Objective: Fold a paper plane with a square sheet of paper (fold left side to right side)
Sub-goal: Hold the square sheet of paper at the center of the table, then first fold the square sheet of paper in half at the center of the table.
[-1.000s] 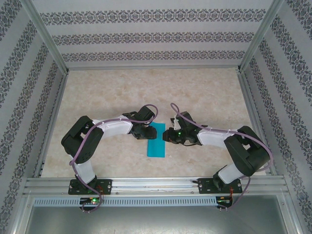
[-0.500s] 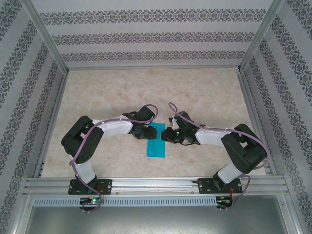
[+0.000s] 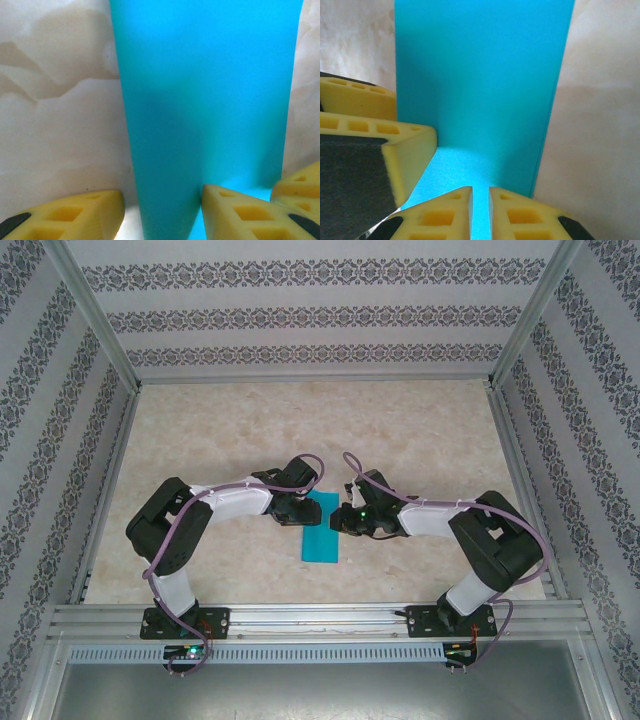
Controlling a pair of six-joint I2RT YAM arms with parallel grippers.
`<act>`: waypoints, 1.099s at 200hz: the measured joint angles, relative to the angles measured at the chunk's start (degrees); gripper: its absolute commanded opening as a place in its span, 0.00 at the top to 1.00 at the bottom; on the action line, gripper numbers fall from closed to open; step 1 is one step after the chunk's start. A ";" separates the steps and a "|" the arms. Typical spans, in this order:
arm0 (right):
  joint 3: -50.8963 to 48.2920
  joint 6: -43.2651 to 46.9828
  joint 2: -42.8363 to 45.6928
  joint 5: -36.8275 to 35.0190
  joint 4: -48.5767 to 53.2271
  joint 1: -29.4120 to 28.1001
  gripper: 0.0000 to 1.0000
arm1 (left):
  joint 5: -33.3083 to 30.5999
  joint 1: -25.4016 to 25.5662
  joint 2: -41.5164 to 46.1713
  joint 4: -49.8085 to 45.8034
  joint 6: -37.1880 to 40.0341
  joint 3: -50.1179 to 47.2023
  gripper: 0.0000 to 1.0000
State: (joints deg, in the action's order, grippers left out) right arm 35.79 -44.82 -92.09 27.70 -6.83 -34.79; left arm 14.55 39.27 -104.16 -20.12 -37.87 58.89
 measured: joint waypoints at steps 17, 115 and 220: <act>0.00 -0.09 -0.85 -0.24 0.57 0.00 0.92 | -0.02 0.00 0.00 0.00 -0.02 0.00 0.51; 1.97 0.90 -2.03 -0.96 3.48 -0.26 1.00 | 0.00 -0.26 5.01 1.31 1.55 -2.58 0.42; 3.02 1.95 -2.25 -1.79 5.38 -0.35 1.00 | 10.38 -2.97 19.98 9.68 7.30 -9.62 0.78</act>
State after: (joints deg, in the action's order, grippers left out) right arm 38.81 -42.87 -94.35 25.91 -1.45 -35.14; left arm 24.93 36.29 -84.18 -10.44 -30.57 49.28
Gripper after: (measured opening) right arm 0.043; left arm 0.237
